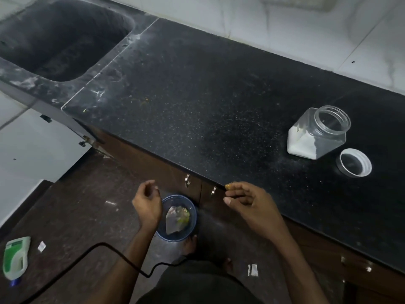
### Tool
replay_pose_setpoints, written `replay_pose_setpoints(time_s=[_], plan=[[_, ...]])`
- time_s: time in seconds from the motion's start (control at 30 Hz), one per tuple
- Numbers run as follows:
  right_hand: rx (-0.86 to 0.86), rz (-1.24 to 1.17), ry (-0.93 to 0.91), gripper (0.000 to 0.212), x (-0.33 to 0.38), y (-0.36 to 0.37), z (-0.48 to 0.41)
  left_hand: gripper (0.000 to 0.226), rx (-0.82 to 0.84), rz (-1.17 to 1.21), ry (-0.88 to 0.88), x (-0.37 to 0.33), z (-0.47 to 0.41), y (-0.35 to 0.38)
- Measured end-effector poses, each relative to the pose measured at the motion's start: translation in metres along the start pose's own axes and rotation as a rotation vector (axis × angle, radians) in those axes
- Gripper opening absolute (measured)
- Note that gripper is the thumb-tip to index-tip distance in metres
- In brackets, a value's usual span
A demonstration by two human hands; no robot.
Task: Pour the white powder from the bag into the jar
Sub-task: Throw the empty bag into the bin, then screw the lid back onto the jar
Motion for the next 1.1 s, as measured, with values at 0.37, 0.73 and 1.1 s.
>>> replay_pose_setpoints(time_s=[0.37,0.73,1.1], plan=[[-0.119,-0.013,-0.103,0.026,0.052,-0.044,-0.018,0.02,0.046,0.467,0.572,-0.244,-0.001,-0.007],[-0.527,0.087,-0.314,0.022,0.119,-0.22,-0.017,0.026,0.58,0.518,0.894,-0.444,0.106,0.13],[-0.53,0.537,0.132,0.074,0.012,-0.333,-0.036,0.066,0.628,0.235,1.121,-0.471,0.174,0.212]])
Point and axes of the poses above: each hand's wrist, its own z-axis away from the middle knuckle, its own y-axis out of the palm, x = y × z, the point moved 10 cm from there along -z, towards the middle knuckle, and after that the axes turned 10 degrees about -z, right-handed, at the moved point
